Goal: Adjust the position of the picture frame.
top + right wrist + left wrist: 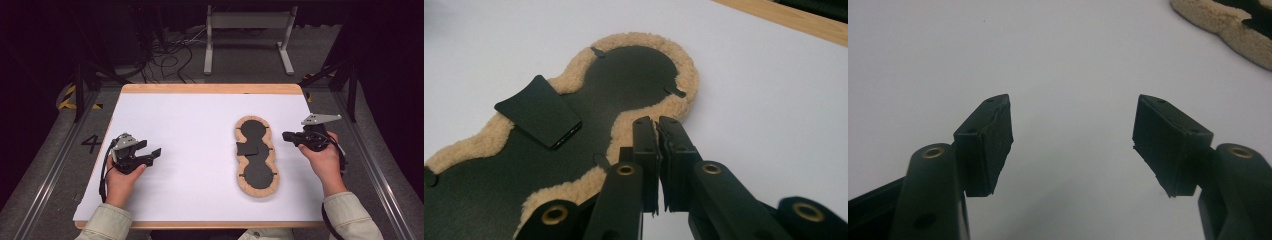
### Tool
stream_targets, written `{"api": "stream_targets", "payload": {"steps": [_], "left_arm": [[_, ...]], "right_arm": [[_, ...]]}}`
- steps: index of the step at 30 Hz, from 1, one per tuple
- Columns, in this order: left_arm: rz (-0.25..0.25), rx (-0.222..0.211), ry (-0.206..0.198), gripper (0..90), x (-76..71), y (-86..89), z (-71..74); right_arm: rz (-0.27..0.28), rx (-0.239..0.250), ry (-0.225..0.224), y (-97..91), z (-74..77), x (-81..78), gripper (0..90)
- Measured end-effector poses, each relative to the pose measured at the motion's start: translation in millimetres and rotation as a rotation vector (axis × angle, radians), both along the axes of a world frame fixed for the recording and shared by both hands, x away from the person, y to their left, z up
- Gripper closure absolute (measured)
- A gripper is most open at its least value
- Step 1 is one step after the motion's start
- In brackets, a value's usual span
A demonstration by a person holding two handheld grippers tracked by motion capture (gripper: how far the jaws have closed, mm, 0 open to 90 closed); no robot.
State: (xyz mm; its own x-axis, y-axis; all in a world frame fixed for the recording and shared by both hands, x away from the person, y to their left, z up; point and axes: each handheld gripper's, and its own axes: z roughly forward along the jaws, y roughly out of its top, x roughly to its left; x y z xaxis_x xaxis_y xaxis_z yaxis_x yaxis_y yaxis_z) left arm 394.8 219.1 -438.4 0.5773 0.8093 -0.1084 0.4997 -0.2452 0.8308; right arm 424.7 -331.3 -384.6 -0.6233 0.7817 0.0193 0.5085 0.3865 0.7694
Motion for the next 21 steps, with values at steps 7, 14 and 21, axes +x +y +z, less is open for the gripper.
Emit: {"api": "stream_targets", "payload": {"steps": [7,14,21], "left_arm": [[-0.006,0.013,0.001,32.9,0.2,-2.2,-0.7],[-0.006,0.012,0.007,32.6,0.4,-2.5,-1.2],[-0.011,0.010,0.014,32.3,0.7,-2.7,-1.3]], "right_arm": [[-0.018,-0.042,0.051,7.4,-7.6,17.0,90.0],[-0.011,-0.084,0.127,10.6,-15.2,24.4,90.0],[-0.024,-0.130,0.165,12.9,-22.6,30.4,90.0]]}}
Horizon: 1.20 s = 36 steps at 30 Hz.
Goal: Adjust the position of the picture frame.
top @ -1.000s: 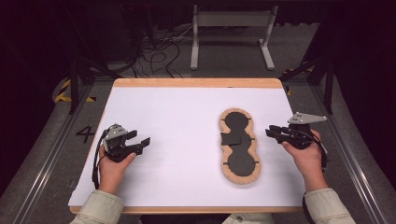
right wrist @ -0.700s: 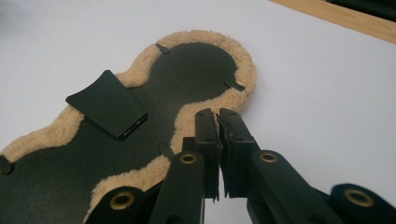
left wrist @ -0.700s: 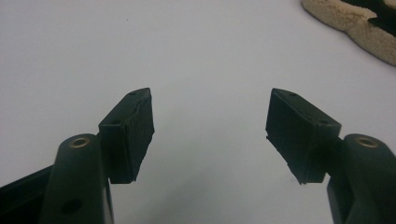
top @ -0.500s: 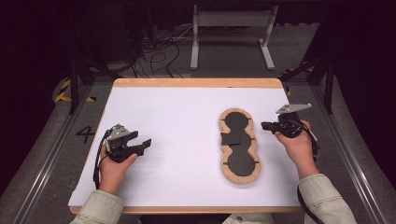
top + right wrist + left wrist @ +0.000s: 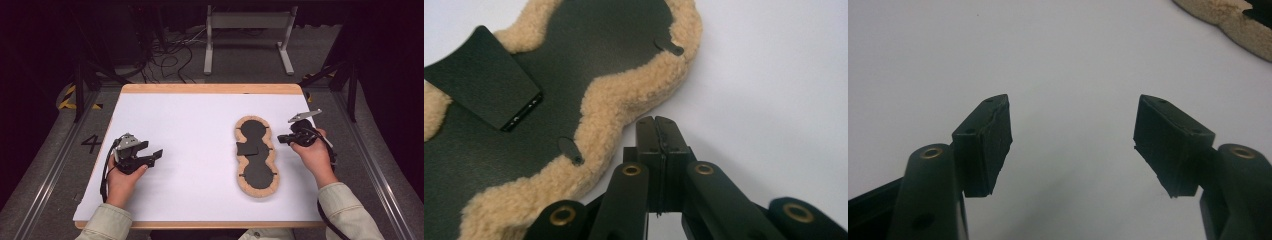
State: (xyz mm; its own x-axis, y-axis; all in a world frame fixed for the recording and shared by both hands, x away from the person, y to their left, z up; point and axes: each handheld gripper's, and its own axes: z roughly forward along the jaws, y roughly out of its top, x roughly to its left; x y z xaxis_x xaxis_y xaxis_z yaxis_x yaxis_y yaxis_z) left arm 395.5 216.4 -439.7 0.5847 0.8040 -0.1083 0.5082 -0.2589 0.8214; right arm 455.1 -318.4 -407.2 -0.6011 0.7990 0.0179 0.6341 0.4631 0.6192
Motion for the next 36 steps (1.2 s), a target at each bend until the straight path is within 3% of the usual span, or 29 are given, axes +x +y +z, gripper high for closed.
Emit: {"api": "stream_targets", "payload": {"steps": [7,24,36], "left_arm": [[0.002,-0.001,0.001,32.2,0.8,0.1,-0.7],[0.019,0.006,0.008,31.6,-8.0,9.4,-0.1],[0.036,0.007,0.012,31.5,-12.2,13.8,-1.9]], "right_arm": [[-0.018,-0.012,0.022,2.5,-1.2,11.0,90.0],[-0.101,-0.015,0.018,9.4,-12.5,44.6,90.0],[-0.127,-0.019,0.063,21.4,-23.6,59.2,90.0]]}}
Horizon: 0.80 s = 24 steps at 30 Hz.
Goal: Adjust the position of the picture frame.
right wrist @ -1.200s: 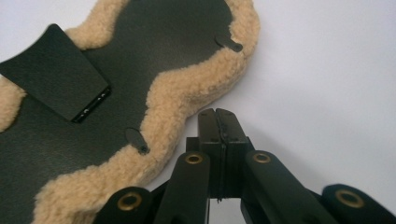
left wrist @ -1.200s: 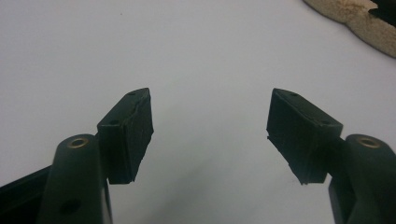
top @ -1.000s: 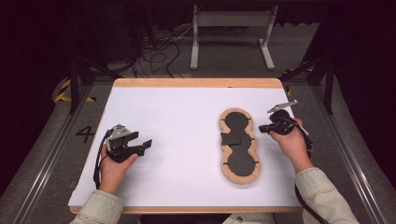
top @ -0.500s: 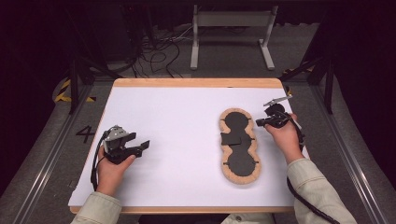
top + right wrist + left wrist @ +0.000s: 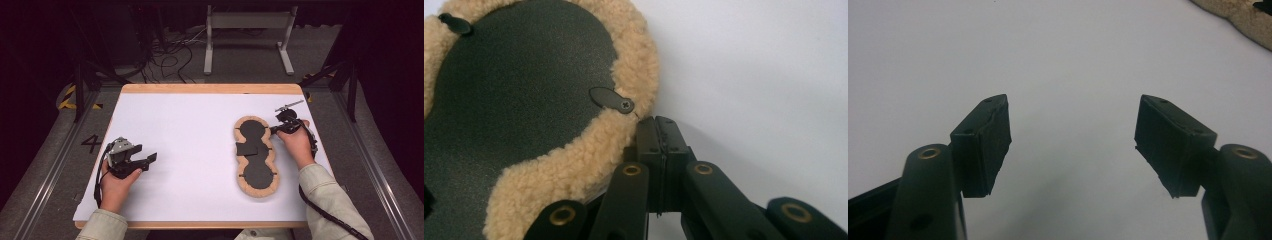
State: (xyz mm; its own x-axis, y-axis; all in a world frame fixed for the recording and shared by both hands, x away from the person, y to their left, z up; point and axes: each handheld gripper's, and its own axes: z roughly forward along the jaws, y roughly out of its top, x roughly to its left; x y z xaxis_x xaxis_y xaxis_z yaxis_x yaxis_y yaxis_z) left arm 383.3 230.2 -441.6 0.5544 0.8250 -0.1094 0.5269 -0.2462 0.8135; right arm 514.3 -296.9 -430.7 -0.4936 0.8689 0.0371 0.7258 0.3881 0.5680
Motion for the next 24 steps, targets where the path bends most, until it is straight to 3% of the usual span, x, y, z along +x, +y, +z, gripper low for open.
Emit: {"api": "stream_targets", "payload": {"steps": [12,18,24], "left_arm": [[0.002,0.004,0.002,31.4,-0.1,0.7,-1.1],[-0.003,0.003,0.003,31.3,-0.1,1.6,-1.2],[-0.003,0.002,0.006,31.3,-0.3,1.7,-1.9]], "right_arm": [[0.087,0.000,0.006,39.0,-0.1,11.3,90.0],[0.184,-0.018,0.008,83.6,0.0,16.6,90.0],[0.239,-0.023,0.010,111.1,0.9,17.1,90.0]]}}
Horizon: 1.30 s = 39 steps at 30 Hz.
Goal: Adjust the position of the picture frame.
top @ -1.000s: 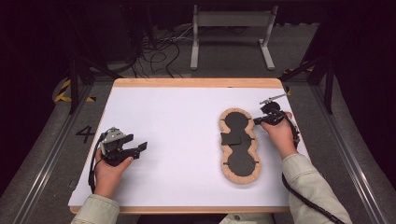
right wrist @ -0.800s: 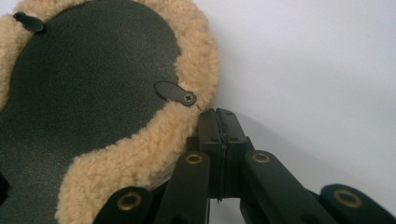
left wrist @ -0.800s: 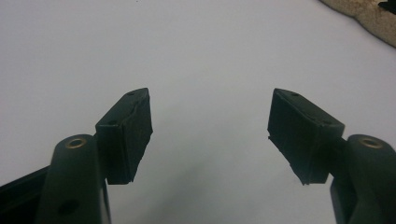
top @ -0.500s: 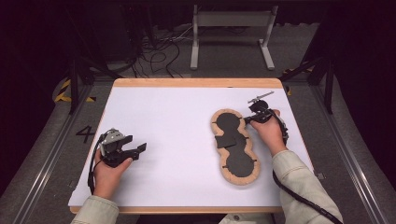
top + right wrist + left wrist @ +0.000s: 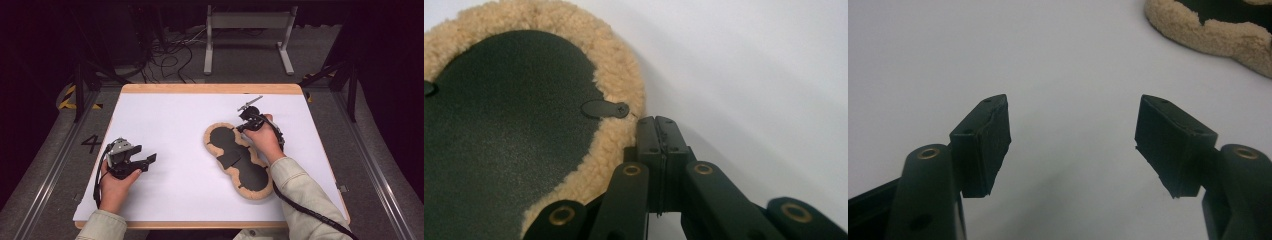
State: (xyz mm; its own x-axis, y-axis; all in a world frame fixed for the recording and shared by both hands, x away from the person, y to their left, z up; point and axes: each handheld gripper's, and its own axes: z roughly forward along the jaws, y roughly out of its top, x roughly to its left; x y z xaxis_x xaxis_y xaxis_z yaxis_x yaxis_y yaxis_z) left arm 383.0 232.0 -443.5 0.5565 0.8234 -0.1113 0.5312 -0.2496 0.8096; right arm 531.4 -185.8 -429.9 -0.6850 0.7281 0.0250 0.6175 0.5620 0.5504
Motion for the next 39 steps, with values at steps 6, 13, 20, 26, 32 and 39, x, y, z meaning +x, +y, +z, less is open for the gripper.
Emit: {"api": "stream_targets", "payload": {"steps": [6,13,20,26,32,39], "left_arm": [[-0.003,0.004,0.001,31.3,0.6,-1.4,-1.0],[-0.014,0.006,0.009,31.3,3.2,-4.8,-2.1],[-0.027,0.009,0.006,31.3,6.1,-9.0,-2.2],[-0.039,0.001,0.005,31.3,9.2,-13.1,-1.1],[-0.052,-0.011,-0.001,31.7,12.9,-17.8,2.6],[-0.062,-0.020,0.004,32.1,18.9,-23.5,3.9]], "right_arm": [[0.056,0.012,0.002,22.1,-0.2,-3.9,90.0],[0.134,0.020,-0.001,44.6,-1.5,-9.5,90.0],[0.175,0.047,-0.017,51.9,-1.1,-14.4,90.0],[0.145,0.065,-0.044,46.0,12.7,-21.2,90.0],[0.183,0.080,-0.076,40.1,31.8,-40.8,90.0],[0.209,0.106,-0.093,27.7,48.0,-65.2,90.0]]}}
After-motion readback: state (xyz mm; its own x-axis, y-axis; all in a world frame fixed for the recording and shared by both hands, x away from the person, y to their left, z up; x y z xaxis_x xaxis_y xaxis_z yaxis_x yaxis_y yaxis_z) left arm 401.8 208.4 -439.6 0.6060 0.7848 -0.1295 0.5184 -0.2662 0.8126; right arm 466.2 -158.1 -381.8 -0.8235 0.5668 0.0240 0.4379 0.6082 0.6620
